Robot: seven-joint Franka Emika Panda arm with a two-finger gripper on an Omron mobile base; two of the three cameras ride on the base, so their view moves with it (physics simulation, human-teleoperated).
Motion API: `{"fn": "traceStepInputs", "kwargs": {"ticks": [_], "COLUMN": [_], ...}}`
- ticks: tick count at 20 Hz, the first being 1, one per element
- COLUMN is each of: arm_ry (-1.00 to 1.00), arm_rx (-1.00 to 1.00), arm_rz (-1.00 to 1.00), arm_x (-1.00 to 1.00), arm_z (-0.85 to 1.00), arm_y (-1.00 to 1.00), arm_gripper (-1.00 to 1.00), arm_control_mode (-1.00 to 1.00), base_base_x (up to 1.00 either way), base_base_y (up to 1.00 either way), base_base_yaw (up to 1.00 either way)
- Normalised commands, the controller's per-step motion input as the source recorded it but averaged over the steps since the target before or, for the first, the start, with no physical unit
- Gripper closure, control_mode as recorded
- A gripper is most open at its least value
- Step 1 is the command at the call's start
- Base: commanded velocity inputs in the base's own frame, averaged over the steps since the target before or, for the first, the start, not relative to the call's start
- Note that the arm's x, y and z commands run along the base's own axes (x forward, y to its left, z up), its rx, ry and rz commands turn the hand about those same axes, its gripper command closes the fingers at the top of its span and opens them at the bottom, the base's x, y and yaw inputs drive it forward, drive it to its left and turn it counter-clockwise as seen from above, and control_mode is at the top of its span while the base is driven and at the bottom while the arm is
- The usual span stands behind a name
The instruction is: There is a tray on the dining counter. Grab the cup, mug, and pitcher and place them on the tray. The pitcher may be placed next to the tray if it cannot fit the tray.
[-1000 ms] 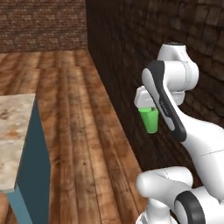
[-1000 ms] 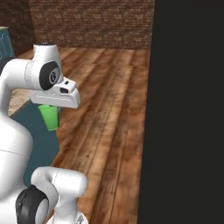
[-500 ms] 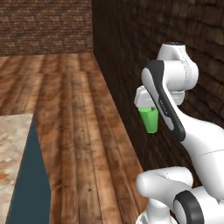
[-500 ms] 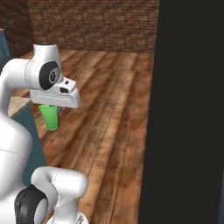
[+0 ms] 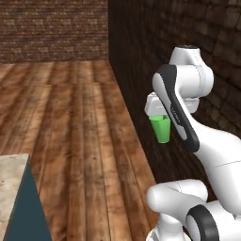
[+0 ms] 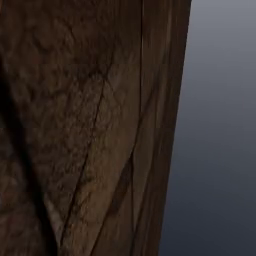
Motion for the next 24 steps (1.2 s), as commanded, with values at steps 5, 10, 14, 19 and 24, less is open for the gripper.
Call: {"fn": "traceStepInputs", "kwargs": {"ticks": [5, 10, 14, 19, 24], "arm_ry": [0.0, 0.0, 0.0, 0.0, 0.0], "arm_rx": [0.0, 0.0, 0.0, 0.0, 0.0], "arm_rz": [0.0, 0.0, 0.0, 0.0, 0.0], "arm_x": [0.0, 0.0, 0.0, 0.0, 0.0], "arm_z": [0.0, 0.0, 0.0, 0.0, 0.0], "arm_y": [0.0, 0.0, 0.0, 0.0, 0.0], "arm_gripper": [1.0, 1.0, 1.0, 1.0, 1.0], "arm_control_mode": [1.0, 1.0, 1.0, 1.0, 1.0], "base_base_x": [1.0, 1.0, 1.0, 1.0, 1.0], "base_base_y": [-0.32, -0.29, -0.28, -0.3, -0.42], "base_base_yaw": [0.12, 0.14, 0.15, 0.18, 0.29]}}
